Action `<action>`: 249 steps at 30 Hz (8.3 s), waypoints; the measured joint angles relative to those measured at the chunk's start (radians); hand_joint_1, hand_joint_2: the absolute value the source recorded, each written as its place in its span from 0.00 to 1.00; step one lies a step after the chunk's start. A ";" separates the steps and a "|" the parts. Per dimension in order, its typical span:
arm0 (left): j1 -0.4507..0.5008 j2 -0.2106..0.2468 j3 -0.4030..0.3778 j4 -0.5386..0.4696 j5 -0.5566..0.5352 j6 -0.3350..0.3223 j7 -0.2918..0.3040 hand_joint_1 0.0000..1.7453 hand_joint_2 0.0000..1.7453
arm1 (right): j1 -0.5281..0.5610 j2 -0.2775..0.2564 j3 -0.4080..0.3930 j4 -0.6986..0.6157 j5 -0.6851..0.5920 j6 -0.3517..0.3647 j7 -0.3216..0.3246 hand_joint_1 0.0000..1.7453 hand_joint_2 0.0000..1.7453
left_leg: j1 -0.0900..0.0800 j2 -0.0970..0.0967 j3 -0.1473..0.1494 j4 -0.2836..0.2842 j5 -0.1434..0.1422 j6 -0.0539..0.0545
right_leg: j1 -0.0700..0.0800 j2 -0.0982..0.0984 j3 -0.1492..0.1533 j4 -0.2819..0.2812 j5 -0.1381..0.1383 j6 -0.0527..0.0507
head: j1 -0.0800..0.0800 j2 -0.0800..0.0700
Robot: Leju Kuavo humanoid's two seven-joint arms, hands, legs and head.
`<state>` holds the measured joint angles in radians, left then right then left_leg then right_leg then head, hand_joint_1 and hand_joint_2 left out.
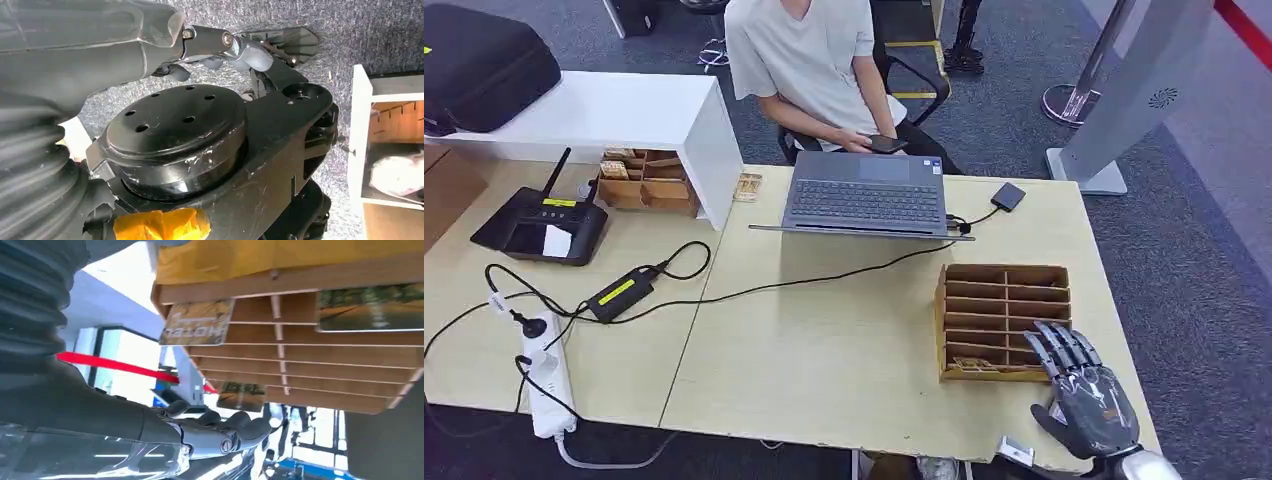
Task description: Pass the card to the sensor for recognition and then transmit it.
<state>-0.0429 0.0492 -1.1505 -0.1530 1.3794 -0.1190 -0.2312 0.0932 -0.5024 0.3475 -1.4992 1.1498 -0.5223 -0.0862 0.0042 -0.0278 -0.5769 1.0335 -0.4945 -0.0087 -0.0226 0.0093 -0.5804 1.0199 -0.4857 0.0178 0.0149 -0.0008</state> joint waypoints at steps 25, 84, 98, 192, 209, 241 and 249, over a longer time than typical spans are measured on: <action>0.001 0.000 0.000 0.000 0.012 0.000 -0.003 0.00 1.00 | 0.029 0.017 -0.068 0.066 0.010 -0.010 0.012 0.00 1.00 | 0.000 0.000 0.000 0.000 0.000 0.000 | 0.000 0.000 0.000 0.000 0.000 0.000 | 0.000 0.000; -0.010 0.002 -0.044 0.000 0.001 0.044 0.000 0.00 1.00 | -0.085 0.028 -0.076 0.014 -0.066 -0.010 -0.102 1.00 1.00 | 0.000 0.009 0.002 0.000 0.000 0.000 | 0.000 0.008 0.000 0.001 0.003 -0.001 | 0.000 0.000; -0.027 0.006 -0.085 0.000 -0.012 0.031 0.007 0.00 1.00 | -0.497 0.010 -0.021 0.023 -0.111 0.030 -0.122 1.00 1.00 | -0.001 0.007 -0.001 0.000 0.005 -0.001 | -0.001 0.007 -0.004 0.003 0.006 -0.002 | 0.000 0.000; -0.056 0.016 -0.220 0.000 -0.044 -0.013 0.029 0.00 1.00 | -1.208 0.187 0.337 0.993 0.109 -0.063 -0.005 0.00 1.00 | 0.001 0.002 -0.003 0.001 0.008 -0.004 | 0.001 0.002 -0.005 0.004 0.007 -0.003 | 0.000 0.000; -0.051 0.016 -0.220 0.000 -0.025 -0.015 0.021 0.00 1.00 | -1.228 0.139 0.337 1.027 0.138 -0.034 0.016 0.00 1.00 | 0.000 0.001 -0.003 0.001 0.008 -0.004 | 0.000 0.002 -0.005 0.003 0.007 -0.003 | 0.000 0.000; -0.046 0.015 -0.220 0.000 -0.004 -0.018 0.021 0.00 1.00 | -1.177 -0.015 0.322 1.097 0.096 -0.043 0.013 0.00 1.00 | 0.000 0.002 -0.003 0.001 0.008 -0.003 | 0.000 0.002 -0.005 0.003 0.007 -0.003 | 0.000 0.000; -0.045 0.015 -0.220 0.000 0.002 -0.018 0.021 0.00 1.00 | -1.148 -0.055 0.303 1.107 0.075 -0.044 0.013 0.00 1.00 | 0.000 0.001 -0.003 0.001 0.008 -0.003 | 0.000 0.002 -0.005 0.003 0.007 -0.003 | 0.000 0.000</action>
<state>-0.0880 0.0645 -1.3710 -0.1526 1.3809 -0.1369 -0.2102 -1.0545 -0.5574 0.6504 -0.3918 1.2245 -0.5661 -0.0733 0.0046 -0.0268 -0.5798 1.0343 -0.4862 -0.0120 -0.0224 0.0109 -0.5854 1.0229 -0.4786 0.0146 0.0152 -0.0008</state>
